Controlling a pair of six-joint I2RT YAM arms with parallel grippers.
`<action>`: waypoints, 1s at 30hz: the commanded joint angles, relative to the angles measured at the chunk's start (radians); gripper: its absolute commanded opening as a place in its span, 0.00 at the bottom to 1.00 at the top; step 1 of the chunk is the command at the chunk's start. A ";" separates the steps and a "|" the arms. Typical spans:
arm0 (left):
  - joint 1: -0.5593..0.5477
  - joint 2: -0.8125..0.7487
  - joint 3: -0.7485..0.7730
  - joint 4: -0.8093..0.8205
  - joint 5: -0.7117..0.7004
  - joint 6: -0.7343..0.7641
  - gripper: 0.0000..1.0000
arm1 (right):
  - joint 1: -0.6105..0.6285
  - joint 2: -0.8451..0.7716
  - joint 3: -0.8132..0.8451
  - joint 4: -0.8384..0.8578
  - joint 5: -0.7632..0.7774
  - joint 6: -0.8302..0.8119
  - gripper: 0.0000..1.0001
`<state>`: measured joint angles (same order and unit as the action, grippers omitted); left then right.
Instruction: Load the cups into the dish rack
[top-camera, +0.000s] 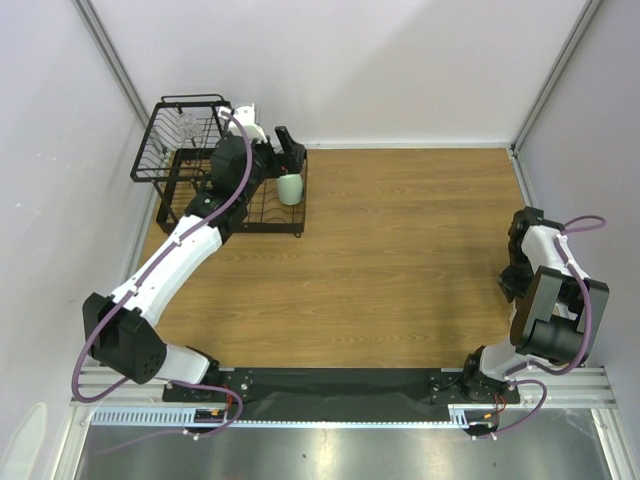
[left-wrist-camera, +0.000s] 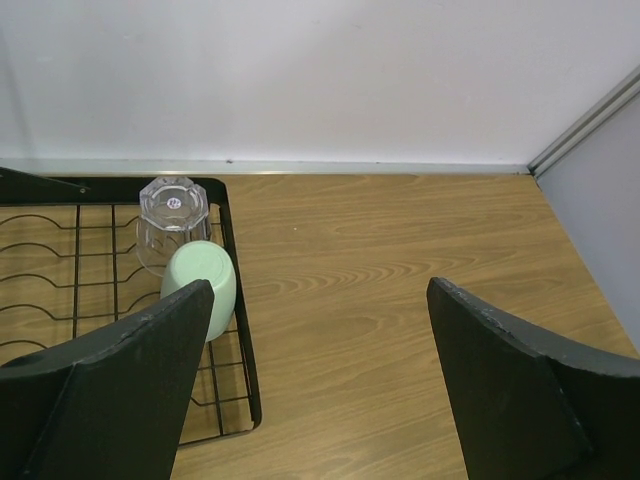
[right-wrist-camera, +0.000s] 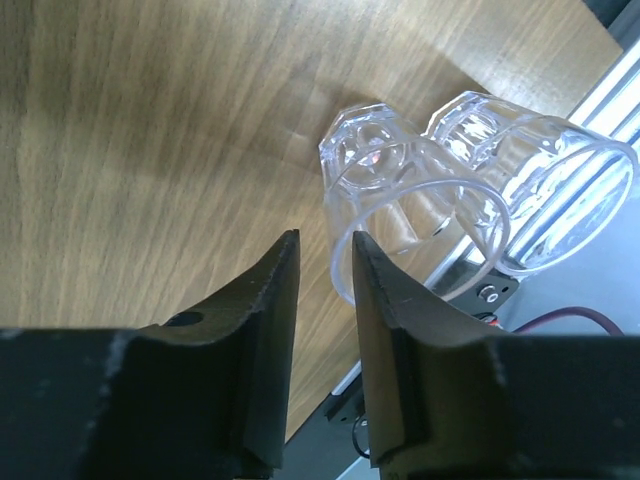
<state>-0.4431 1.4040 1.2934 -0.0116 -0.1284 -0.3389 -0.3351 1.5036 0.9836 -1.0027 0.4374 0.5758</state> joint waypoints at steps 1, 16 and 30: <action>-0.006 -0.045 -0.008 -0.007 -0.016 0.021 0.94 | -0.002 0.009 -0.005 0.026 0.001 0.012 0.32; -0.005 -0.073 -0.013 -0.033 -0.036 -0.034 0.93 | 0.001 0.023 0.053 0.020 -0.147 0.010 0.00; 0.032 -0.094 0.001 -0.065 0.024 -0.248 0.99 | 0.071 -0.003 0.337 0.139 -0.897 -0.031 0.00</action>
<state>-0.4221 1.3594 1.2766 -0.0750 -0.1417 -0.5110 -0.2733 1.5276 1.2896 -0.9325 -0.1833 0.5488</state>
